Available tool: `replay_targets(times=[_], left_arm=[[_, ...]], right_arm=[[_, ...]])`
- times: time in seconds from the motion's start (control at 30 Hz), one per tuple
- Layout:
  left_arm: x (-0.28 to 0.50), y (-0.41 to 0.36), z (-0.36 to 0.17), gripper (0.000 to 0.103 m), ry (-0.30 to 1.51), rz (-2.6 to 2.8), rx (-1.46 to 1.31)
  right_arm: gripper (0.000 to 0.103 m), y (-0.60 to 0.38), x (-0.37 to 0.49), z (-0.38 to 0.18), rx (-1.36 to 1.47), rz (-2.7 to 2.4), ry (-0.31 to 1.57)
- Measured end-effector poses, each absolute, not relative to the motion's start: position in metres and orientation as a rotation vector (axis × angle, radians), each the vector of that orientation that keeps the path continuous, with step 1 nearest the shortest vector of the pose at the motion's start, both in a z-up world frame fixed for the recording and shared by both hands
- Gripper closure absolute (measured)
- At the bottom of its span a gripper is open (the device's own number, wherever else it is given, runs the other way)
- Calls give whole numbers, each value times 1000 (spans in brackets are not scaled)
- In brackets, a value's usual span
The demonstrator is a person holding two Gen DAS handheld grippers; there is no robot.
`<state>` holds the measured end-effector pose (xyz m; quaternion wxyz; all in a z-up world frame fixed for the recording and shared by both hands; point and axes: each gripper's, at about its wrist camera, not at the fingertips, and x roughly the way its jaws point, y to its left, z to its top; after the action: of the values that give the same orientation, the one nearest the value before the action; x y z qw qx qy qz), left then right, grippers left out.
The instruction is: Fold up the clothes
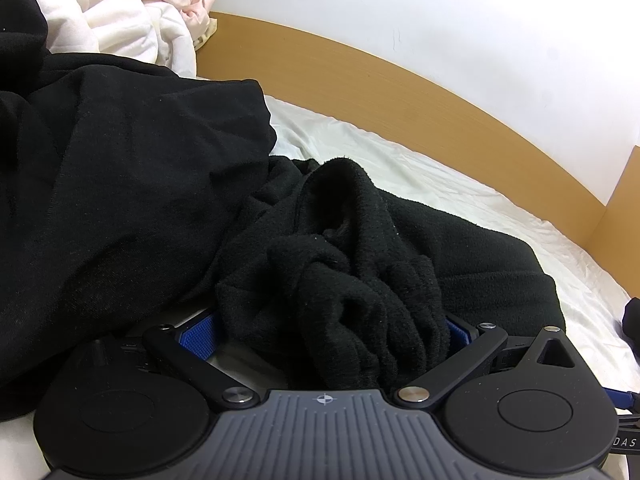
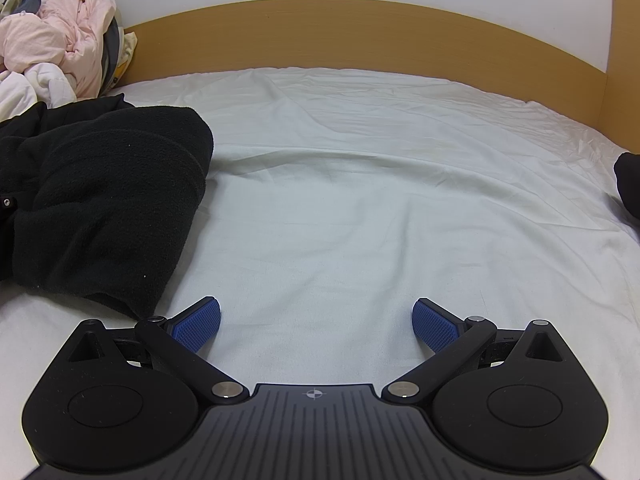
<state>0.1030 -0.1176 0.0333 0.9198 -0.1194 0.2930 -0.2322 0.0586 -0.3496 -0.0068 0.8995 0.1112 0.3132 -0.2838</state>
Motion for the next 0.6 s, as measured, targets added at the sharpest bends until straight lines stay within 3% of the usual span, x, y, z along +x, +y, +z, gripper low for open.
replay_targets(times=[0.6], left_arm=[[128, -79, 20, 0, 616, -510, -273]], right_arm=[[0, -350, 59, -7, 230, -587, 648]])
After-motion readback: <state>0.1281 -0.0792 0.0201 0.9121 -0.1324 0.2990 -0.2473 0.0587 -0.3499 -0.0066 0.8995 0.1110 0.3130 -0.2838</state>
